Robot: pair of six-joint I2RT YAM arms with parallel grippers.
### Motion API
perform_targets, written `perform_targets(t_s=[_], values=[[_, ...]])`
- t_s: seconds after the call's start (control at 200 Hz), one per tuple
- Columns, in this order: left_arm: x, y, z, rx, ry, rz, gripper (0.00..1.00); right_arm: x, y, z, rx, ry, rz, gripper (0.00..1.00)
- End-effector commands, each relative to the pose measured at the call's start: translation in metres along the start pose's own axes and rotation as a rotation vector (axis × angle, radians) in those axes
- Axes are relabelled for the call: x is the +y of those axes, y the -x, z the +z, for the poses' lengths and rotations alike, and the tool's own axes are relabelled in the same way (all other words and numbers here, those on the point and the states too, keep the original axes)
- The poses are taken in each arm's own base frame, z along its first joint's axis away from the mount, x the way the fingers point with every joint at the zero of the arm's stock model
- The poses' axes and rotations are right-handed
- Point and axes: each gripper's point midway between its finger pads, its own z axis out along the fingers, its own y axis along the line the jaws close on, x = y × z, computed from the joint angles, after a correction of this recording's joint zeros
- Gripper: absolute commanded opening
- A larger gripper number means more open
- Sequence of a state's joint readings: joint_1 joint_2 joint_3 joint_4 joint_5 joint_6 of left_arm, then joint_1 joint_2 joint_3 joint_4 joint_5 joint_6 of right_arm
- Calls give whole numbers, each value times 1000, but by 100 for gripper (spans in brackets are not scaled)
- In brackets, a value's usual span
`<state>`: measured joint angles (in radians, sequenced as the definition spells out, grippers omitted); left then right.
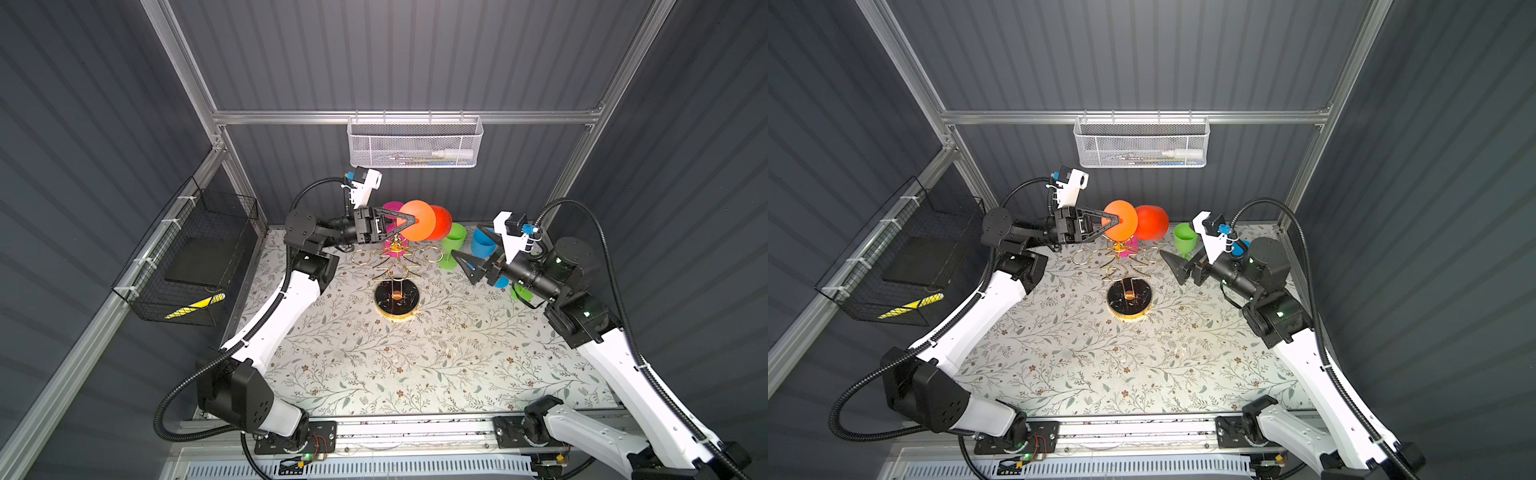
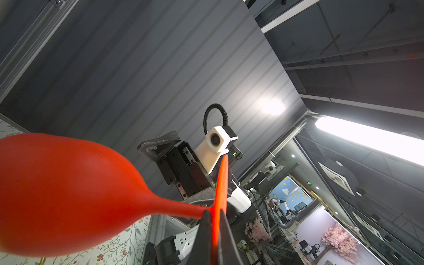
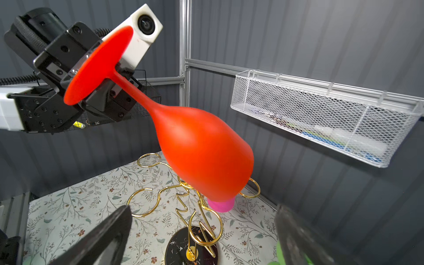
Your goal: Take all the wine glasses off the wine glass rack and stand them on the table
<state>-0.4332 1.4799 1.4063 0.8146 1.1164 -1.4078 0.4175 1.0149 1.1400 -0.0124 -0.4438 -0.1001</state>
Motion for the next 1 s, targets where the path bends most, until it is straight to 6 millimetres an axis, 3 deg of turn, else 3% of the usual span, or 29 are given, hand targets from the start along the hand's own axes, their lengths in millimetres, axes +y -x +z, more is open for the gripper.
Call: perform_targets(t_s=[0.0,0.18,0.29,0.325,0.695,0.995], values=[[-11,-1,1,23,-32,18,0,2,11,8,-42,39,-69,99],[-11,-1,1,24,-35,7,0,4,11,23,-59,86,-103,99],[-10,-1,2,25,-36,-5,0,4,21,23,-102,89,-126,99],[-12,0,1,23,-39,-4,0,1,12,33,-87,91,-117,99],[-13,1,2,20,-53,-39,0,6,20,58,-110,140,-186,99],[-17,4,2,10,-85,-51,0,9,5,80,-64,187,-198,99]])
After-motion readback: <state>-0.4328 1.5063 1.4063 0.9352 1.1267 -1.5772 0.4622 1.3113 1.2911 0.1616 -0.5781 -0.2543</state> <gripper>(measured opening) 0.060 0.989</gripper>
